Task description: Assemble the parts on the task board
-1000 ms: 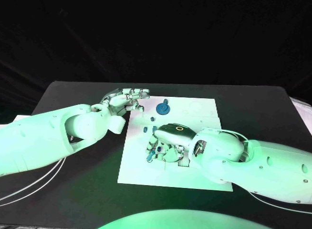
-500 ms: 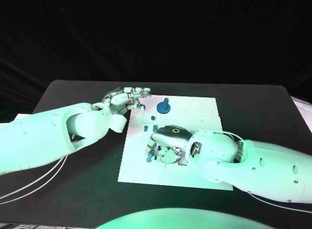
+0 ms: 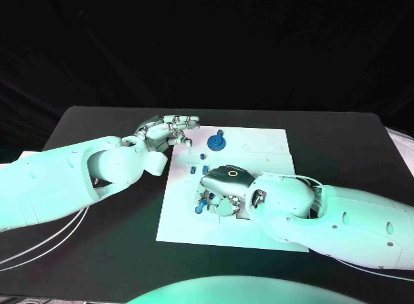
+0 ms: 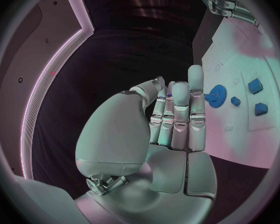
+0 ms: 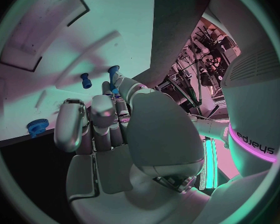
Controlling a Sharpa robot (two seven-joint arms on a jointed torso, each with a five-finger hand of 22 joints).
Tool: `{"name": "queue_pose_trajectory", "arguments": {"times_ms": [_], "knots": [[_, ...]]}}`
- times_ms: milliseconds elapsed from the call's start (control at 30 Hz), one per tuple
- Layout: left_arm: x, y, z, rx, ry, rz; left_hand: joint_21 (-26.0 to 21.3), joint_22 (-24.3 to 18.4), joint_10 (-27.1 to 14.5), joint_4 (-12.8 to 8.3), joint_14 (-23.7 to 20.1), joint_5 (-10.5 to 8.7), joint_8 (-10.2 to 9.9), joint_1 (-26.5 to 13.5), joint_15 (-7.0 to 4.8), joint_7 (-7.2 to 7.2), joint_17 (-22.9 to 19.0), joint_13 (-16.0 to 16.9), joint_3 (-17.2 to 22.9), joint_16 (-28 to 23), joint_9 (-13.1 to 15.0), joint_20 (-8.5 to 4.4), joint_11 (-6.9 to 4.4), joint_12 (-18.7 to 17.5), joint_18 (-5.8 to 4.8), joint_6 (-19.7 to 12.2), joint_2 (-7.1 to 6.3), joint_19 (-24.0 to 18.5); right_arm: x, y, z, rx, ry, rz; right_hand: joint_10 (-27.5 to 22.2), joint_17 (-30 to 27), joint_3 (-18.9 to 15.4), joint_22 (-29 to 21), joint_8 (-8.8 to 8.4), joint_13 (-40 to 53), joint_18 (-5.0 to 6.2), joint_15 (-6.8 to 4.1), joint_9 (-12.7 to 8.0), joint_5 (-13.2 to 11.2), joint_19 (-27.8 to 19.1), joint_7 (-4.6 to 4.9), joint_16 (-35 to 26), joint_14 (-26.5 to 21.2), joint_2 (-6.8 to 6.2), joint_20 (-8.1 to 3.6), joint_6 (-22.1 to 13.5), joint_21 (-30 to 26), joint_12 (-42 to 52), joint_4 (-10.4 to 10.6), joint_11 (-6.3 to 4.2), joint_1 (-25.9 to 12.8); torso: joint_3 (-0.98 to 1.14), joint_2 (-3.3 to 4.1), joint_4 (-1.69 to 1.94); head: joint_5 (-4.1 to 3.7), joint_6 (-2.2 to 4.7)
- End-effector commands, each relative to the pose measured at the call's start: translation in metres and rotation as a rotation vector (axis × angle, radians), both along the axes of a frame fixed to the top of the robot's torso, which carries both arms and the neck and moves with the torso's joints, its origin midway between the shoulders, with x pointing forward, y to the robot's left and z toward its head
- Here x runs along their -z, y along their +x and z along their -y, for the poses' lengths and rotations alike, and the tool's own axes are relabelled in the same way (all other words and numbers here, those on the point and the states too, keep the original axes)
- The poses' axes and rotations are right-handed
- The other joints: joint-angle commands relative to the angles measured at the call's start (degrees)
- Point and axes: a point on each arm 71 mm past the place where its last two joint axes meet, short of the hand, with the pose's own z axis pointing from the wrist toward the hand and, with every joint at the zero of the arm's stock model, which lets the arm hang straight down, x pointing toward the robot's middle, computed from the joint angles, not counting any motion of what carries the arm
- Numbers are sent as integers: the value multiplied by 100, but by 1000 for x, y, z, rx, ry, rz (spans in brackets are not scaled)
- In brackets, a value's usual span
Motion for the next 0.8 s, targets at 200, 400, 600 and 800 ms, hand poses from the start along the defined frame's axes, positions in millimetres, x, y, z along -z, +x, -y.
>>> {"name": "queue_pose_trajectory", "arguments": {"times_ms": [200,400,600,800], "knots": [[-1,-1,2,18,-11,9,-21,-7,-24,-24,-53,-19,31,-5,2,14,-7,-3,-25,-22,-9,12,1,8,60,-37,41,-29,3,0,0,5,-64,20,126,6,45,1,4,31,-49,-3,8,42,23,24,22,66,53,31,36,29,4,-18,-97,-27,-4,-1,11,-10,-17],[-1,-1,2,17,-10,9,-21,-7,-24,-24,-53,-19,31,-5,2,14,-7,-3,-25,-22,-9,12,1,8,60,-37,41,-29,6,-3,-7,-19,-96,-6,90,-31,4,-18,-29,23,-44,9,2,73,4,26,-1,50,-49,40,3,18,-64,-1,-83,-205,-8,-4,9,0,-32],[-1,-1,2,18,-10,9,-21,-7,-24,-24,-53,-19,31,-5,2,14,-7,-3,-25,-22,-9,12,1,8,60,-37,41,-29,8,-4,-11,-33,-100,-24,15,-43,-93,-33,-98,15,-41,35,-24,234,-14,50,-2,40,-169,59,-100,7,-150,62,-50,-418,-5,-2,8,0,-37],[-1,-1,1,17,-10,8,-21,-7,-24,-24,-53,-19,31,-5,2,14,-7,-3,-25,-22,-9,12,1,8,60,-37,41,-29,7,-2,-11,-13,-66,-12,-345,-85,-187,-146,-143,5,-15,96,-138,265,-82,66,-25,21,-331,112,-685,-70,-323,110,25,-587,-6,-5,6,-3,-35]]}}
